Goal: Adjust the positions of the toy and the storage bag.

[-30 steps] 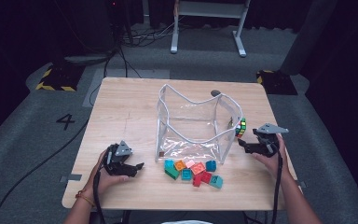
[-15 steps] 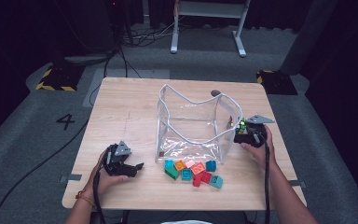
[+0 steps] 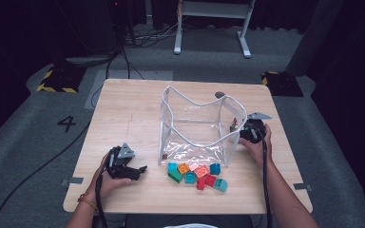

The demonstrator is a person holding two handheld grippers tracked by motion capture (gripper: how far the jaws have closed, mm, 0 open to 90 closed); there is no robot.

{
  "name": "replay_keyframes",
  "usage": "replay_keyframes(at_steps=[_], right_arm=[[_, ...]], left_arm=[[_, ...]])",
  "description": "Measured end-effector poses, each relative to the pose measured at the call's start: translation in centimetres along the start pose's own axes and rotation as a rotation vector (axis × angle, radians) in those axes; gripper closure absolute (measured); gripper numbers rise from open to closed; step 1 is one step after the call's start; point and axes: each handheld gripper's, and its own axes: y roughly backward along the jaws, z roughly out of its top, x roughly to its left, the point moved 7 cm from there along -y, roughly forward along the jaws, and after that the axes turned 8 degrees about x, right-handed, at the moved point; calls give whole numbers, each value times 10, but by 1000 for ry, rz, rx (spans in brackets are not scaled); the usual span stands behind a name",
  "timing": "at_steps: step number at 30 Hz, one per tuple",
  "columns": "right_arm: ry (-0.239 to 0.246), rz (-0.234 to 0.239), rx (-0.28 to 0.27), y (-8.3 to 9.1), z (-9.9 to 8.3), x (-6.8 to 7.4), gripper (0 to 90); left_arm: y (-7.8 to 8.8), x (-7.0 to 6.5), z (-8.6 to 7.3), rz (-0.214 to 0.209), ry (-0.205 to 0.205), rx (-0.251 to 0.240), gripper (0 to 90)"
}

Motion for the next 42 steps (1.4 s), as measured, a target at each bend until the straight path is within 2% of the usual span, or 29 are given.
replay_keyframes(at_steps=[2,4,6,9,10,11,13,17,18,19,22,23,24,26,27,28,29,31,36,42], right_arm=[[-7,-5,3,-3,0,0,156],[8,-13,2,-5,1,-1,160],[13,-4,2,-5,0,-1,164],[22,7,2,-4,-1,-3,166],[32,9,3,-3,-2,-3,166],[66,19,3,-1,-5,-3,167],[83,30,-2,1,-7,-3,167],[181,67,11,12,-18,0,166],[214,95,12,18,-25,1,164],[214,95,12,18,-25,1,164],[245,142,4,26,-38,-2,164],[250,161,5,30,-44,-3,168],[250,161,5,30,-44,-3,168],[259,194,27,34,-58,-4,262],[259,194,27,34,-58,-4,262],[272,197,37,34,-62,-3,298],[278,195,20,37,-66,-4,304],[281,193,19,42,-69,-4,318],[275,213,6,46,-73,-4,289],[237,229,-59,49,-66,-2,222]], left_arm=[[0,0,0,0,-4,1,162],[0,0,0,4,-6,-2,162],[0,-1,0,-6,-5,2,162],[-1,-1,1,1,-12,-3,162],[-1,-1,2,2,-25,-5,162],[-1,-3,2,-3,-16,0,162],[-2,-5,3,-8,-18,0,162],[-3,-8,5,-20,-33,1,162],[-4,-9,5,-20,-31,-3,162],[-4,-10,6,-22,-30,-2,162],[-5,-11,7,-23,-48,0,162],[-6,-14,6,-37,-34,1,161],[-6,-14,6,-37,-34,3,161],[-6,-14,7,-39,-37,0,161],[-6,-14,7,-39,-37,0,161],[-6,-14,7,-39,-37,1,161],[-6,-14,7,-38,-37,0,161],[-6,-14,7,-37,-37,0,162],[-6,-14,7,-34,-41,-2,162],[-5,-14,7,-25,-41,-1,162]])
